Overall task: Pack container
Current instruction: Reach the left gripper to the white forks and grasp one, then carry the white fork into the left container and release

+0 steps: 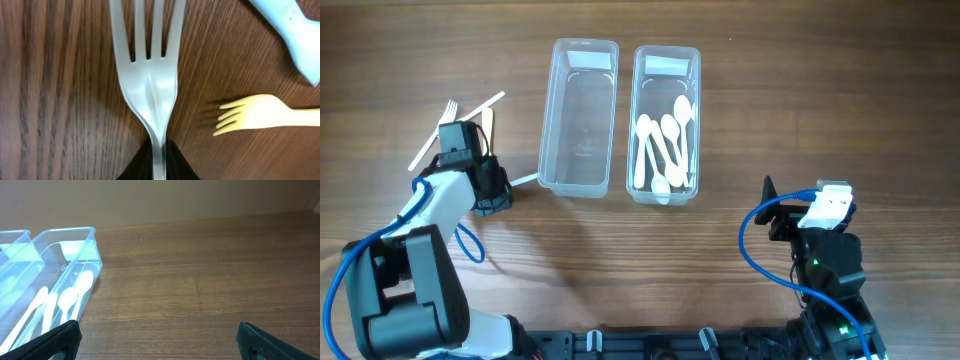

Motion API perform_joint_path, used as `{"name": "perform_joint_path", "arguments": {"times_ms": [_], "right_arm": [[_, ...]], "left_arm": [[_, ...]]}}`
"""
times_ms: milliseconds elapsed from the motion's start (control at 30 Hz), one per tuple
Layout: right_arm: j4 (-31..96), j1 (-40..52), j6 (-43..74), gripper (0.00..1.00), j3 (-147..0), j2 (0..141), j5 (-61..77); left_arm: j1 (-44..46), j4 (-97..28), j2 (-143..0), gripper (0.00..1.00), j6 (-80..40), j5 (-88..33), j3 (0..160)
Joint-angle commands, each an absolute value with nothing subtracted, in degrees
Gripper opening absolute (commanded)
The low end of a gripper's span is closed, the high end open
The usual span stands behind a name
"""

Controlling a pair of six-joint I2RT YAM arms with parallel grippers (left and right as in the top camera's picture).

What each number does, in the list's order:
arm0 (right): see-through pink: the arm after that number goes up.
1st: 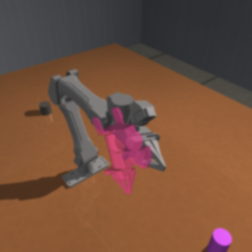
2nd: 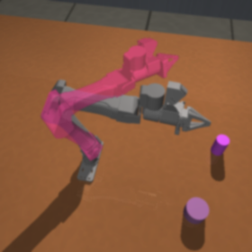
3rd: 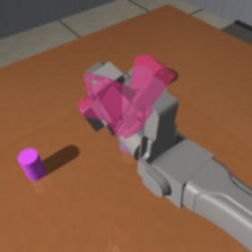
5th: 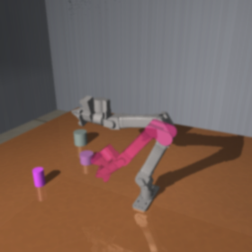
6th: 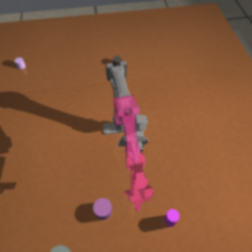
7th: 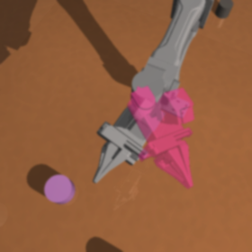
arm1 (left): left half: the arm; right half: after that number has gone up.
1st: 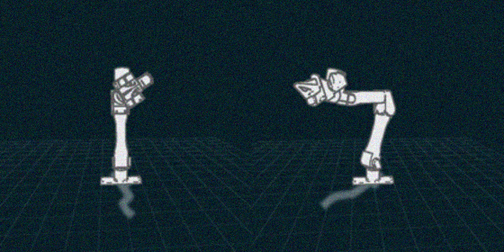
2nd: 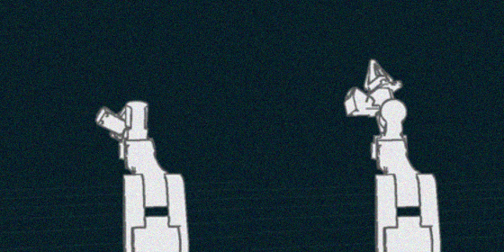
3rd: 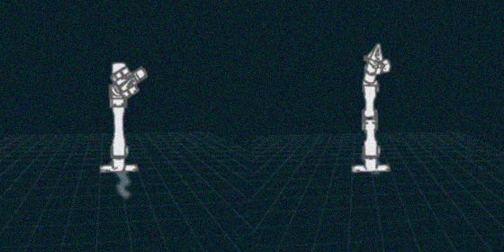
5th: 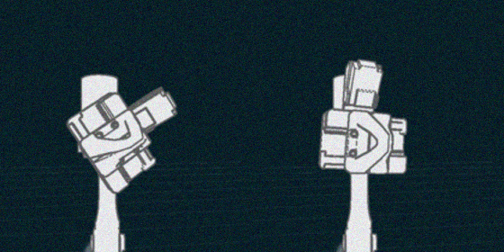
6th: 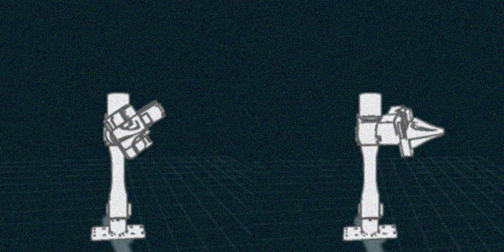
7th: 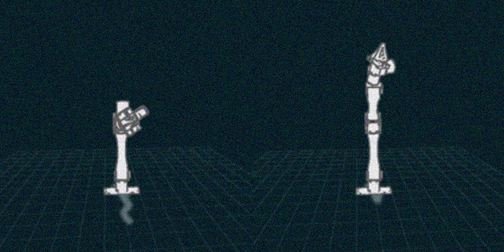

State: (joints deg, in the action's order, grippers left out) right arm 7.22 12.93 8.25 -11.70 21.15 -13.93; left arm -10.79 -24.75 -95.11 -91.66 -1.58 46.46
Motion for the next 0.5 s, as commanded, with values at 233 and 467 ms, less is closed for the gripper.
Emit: {"name": "perform_joint_path", "arguments": {"times_ms": [233,467], "right_arm": [[7.1,13.1,7.6,1.00,-11.5,20.8,-13.6],[7.1,13.1,7.6,1.00,-11.5,20.8,-13.6]], "left_arm": [[-13.8,-35.0,-92.3,0.04,-90.0,-2.0,45.3],[-19.5,-36.9,-71.8,0.04,-82.4,-1.6,45.3]]}}
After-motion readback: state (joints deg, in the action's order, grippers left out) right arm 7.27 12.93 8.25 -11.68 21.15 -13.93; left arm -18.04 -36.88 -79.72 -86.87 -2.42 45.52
